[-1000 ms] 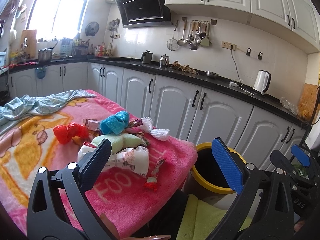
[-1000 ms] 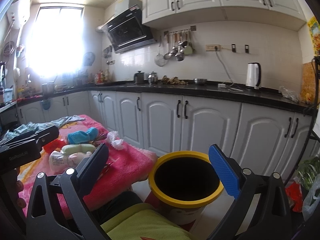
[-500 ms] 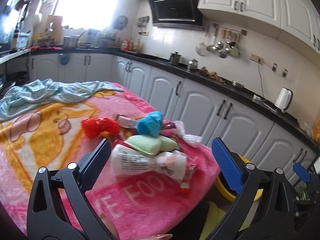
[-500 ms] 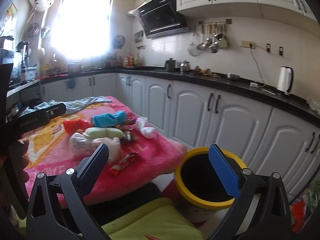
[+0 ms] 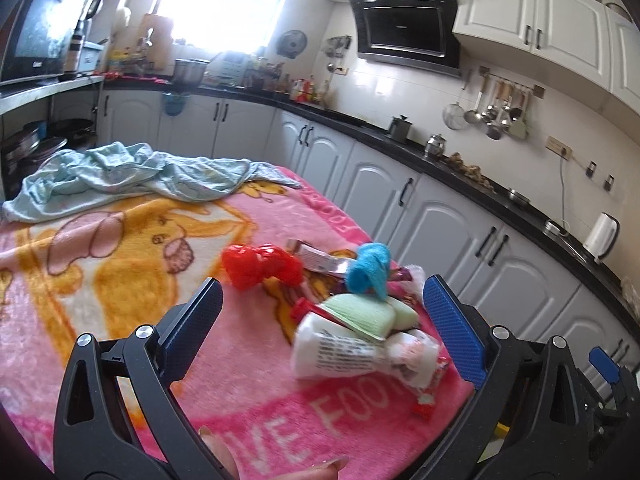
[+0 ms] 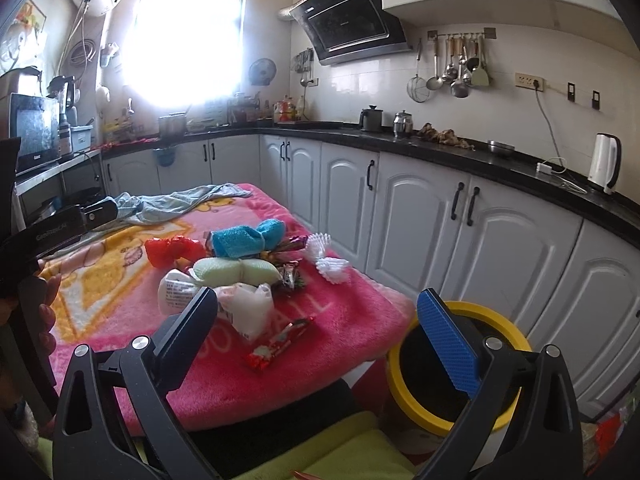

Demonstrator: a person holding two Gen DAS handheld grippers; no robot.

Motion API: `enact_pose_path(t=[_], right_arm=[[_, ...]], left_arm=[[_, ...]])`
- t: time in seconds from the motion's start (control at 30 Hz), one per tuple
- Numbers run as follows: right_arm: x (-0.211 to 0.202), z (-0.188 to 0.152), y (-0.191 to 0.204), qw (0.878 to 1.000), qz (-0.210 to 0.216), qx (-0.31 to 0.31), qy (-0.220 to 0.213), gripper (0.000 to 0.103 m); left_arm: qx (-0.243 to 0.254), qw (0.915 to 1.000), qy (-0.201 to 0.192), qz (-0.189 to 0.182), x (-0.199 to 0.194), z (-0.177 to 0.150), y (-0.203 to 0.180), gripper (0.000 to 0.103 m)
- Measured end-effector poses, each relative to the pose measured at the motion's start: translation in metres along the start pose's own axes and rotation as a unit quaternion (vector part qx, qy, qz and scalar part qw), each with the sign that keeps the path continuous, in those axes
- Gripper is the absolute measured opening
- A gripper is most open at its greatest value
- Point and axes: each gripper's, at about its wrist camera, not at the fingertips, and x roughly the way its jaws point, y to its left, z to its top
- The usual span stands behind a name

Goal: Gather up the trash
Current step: 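Grasp the red plastic bag with the left gripper while the right gripper grasps a red wrapper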

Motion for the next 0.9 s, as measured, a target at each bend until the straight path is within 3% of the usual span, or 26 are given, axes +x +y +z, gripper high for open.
enact_pose_path(t=[0.13,0.53,0.73,0.9], right_arm=[[0.022,0.006,-0.002,1.000,0.000,0.008,0.017,0.097],[0.114,-0.014,-0.006,0.990,0.004,0.019,0.138,0.096],[0.150,-0.027,-0.008,0.980,0.029,0.041,0.194,0.076],[0.171,-0.034,-0.010,0.971,0.047,0.065,0.226,0.069]], left_arm=[[-0.009,0.9998,0.009,0.011,0.015,0.011,0.014,0.092],[-0.027,0.9964,0.059,0.055,0.085,0.037,0.056,0.092],[-0.058,0.9933,0.089,0.046,0.124,0.035,0.083,0.092],[-0.096,0.9888,0.109,0.033,0.151,0.030,0.101,0.092]])
